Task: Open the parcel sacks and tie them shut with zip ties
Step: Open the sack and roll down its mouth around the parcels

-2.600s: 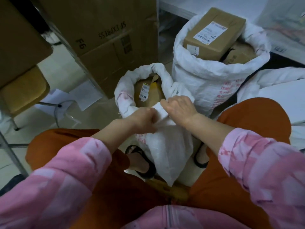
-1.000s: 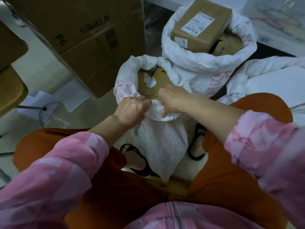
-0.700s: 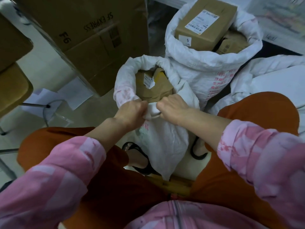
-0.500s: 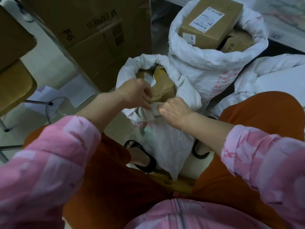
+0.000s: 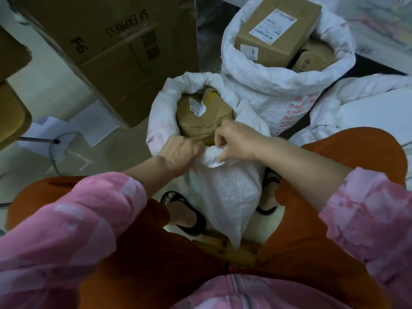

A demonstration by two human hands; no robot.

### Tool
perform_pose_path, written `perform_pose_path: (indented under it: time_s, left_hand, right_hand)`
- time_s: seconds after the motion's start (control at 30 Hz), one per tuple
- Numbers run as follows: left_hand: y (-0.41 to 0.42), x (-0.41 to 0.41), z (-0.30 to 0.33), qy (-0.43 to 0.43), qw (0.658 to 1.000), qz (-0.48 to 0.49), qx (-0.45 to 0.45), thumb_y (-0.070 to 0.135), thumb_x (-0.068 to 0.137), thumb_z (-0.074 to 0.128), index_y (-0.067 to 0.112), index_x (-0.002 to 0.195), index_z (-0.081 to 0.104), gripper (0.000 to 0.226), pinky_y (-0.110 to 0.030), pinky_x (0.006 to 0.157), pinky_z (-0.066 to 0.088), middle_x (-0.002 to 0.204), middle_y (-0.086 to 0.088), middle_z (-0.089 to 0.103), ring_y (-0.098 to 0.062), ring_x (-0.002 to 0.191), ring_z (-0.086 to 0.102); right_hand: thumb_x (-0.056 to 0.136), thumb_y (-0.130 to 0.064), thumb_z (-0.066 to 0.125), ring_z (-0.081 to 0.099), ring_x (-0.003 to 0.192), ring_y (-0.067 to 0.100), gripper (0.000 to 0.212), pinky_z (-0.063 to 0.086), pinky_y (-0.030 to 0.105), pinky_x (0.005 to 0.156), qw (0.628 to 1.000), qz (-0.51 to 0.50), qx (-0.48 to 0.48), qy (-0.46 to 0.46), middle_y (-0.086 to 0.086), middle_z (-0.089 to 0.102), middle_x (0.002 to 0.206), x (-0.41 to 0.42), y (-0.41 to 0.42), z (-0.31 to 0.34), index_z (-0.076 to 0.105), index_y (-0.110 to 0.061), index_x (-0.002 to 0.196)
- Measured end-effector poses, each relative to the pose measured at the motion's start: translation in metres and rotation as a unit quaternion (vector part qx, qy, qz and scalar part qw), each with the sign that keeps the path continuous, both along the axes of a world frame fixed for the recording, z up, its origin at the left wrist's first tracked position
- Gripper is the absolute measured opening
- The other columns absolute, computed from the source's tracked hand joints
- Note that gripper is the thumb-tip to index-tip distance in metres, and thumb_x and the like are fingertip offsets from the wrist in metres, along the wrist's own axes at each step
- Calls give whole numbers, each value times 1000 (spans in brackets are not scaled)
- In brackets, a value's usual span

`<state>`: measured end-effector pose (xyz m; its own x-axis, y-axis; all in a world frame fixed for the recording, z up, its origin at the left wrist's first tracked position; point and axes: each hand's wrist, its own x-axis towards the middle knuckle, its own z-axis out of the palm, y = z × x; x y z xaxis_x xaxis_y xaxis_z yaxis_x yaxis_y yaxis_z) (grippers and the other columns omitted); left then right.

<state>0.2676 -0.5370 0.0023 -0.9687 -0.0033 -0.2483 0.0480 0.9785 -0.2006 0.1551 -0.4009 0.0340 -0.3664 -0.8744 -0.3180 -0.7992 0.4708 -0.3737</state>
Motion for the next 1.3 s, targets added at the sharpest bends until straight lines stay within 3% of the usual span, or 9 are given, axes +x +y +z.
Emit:
perform_pose_path:
  time_s: [0.17,0.4,0.6,0.73,0.83,0.97,1.07,1.17,1.3]
  left_hand:
    - [0,0,-5,162,986,-46,-16,3,41,82,9,65,61,32,-19,43,20,55,-6,53,-24,35,49]
    - [-5,-17,21,-50,939,202,274,28,75,75,14,111,51,45,-34,76,50,106,-5,57,-21,90,58]
    - [-12,-25,26,-97,955,170,222,21,68,80,13,108,62,45,-33,75,49,107,-6,64,-23,93,59]
    - [-2,-25,8,-4,981,162,106,26,80,67,14,99,58,24,-32,65,38,100,-6,65,-27,92,61]
    - [1,-19,-5,41,990,127,49,19,86,55,13,102,56,17,-33,62,32,101,-5,64,-29,92,61]
    - [-3,-15,-19,183,977,61,96,0,67,65,5,74,57,12,-28,44,32,67,-11,58,-34,54,58]
    - [-9,-11,-26,242,964,50,98,8,70,50,9,68,52,3,-24,37,33,61,-8,53,-29,46,52]
    - [-6,-5,-27,223,963,101,110,5,74,44,7,74,54,10,-28,39,37,70,-8,56,-30,53,55]
    - [-12,-20,1,-33,923,294,245,11,81,66,10,93,59,14,-36,67,51,96,-8,63,-23,88,62]
  right_hand:
    - [72,-19,74,53,83,20,29,39,30,64,992,46,83,86,4,58,98,2,-16,0,49,-17,86]
    - [89,2,45,61,98,31,27,33,34,65,963,104,51,244,11,61,109,19,-4,-23,53,-7,114]
    - [36,0,61,49,31,19,21,16,17,42,934,95,-71,337,3,52,46,22,-7,-25,57,-13,53]
    - [73,2,60,63,83,26,26,30,31,56,974,61,14,218,8,62,94,16,-6,-20,56,-11,96]
    - [76,-20,73,55,100,23,31,41,33,69,995,23,70,68,4,56,107,1,-10,-5,50,-16,95]
    - [73,-22,76,50,109,25,54,36,31,70,983,47,79,156,6,50,116,-6,-19,-2,45,-14,117]
    - [83,-20,66,56,106,26,37,34,31,69,974,84,65,201,5,58,113,-1,-24,-15,49,-13,115]
    - [85,-6,59,59,101,29,30,32,33,68,973,87,47,210,6,62,107,5,-25,-28,49,-11,113]
    - [84,1,54,62,98,30,36,33,33,64,970,67,41,232,6,65,105,13,-26,-54,46,-11,117]
